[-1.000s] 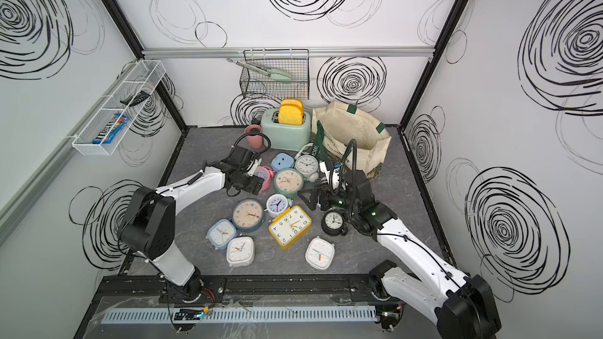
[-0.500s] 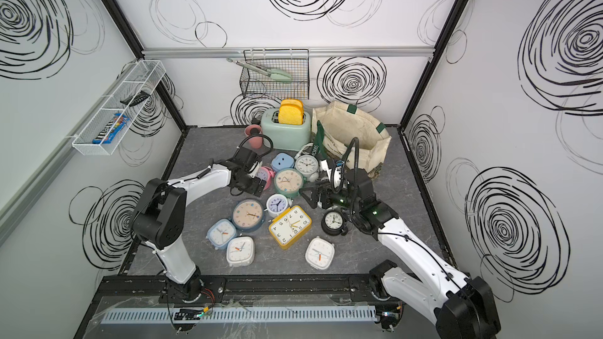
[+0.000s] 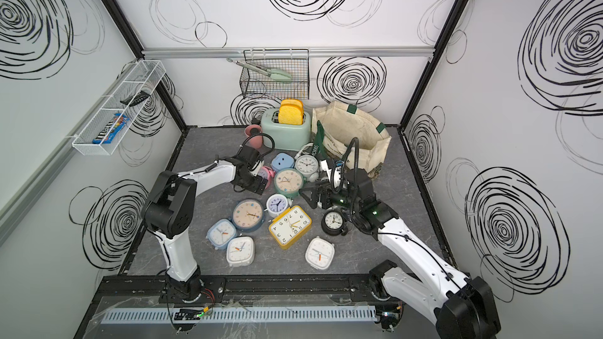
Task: Put the alarm clock into the canvas bag
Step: Pick up the alarm from the center of the board.
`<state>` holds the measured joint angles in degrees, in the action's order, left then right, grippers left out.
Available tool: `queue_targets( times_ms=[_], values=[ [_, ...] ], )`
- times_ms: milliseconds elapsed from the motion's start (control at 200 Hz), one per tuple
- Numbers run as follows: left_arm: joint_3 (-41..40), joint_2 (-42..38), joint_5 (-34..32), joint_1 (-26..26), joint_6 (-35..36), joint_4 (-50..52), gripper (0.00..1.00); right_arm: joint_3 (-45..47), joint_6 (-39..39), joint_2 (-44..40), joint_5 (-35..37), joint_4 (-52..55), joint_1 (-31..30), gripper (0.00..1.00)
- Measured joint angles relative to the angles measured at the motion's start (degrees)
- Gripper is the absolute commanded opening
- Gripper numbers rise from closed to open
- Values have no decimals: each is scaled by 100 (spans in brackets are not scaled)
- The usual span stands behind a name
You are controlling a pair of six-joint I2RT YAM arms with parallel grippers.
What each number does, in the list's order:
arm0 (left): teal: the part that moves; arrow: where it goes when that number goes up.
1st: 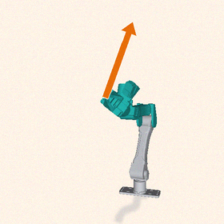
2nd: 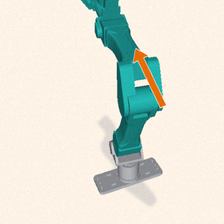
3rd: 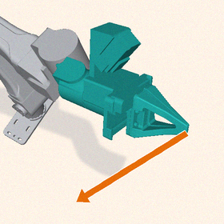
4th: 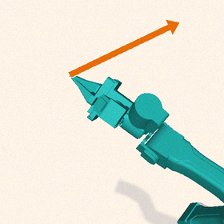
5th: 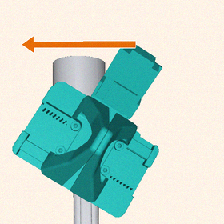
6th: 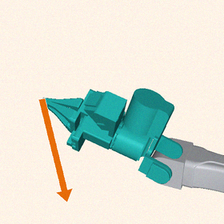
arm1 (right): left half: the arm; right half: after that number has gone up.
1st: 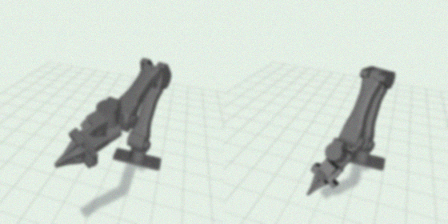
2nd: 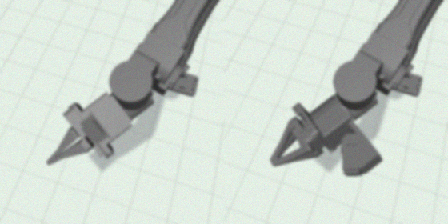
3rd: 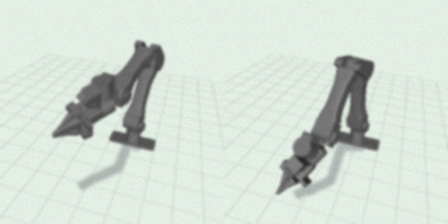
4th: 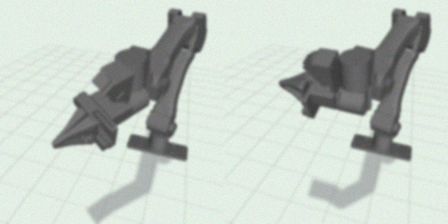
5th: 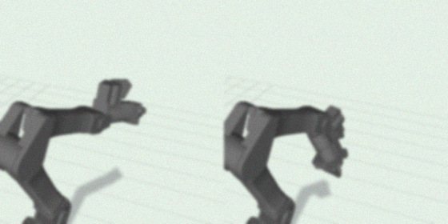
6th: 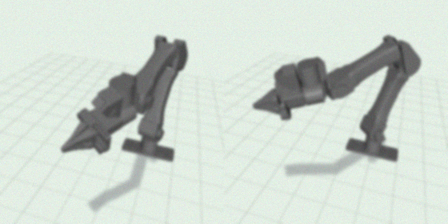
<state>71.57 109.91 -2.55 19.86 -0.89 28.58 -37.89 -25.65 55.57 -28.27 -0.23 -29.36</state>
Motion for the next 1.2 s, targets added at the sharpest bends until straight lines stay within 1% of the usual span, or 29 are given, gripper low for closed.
queue_targets(
  times_ms=[255,400,821,996,1201],
  values=[
    [-42,11,-2,39,-28,-17,89,0,0,0,2,-2,2,97],
    [-173,9,-68,96,-87,-81,80,0,0,0,9,-2,4,97],
    [-470,-223,-184,258,-415,-225,69,0,0,0,37,-2,35,97],
    [-754,-599,-181,289,-538,-155,66,-79,20,20,92,4,39,97],
    [-874,-1532,-356,350,-610,-55,64,-337,26,116,188,15,94,97]
  ],
)
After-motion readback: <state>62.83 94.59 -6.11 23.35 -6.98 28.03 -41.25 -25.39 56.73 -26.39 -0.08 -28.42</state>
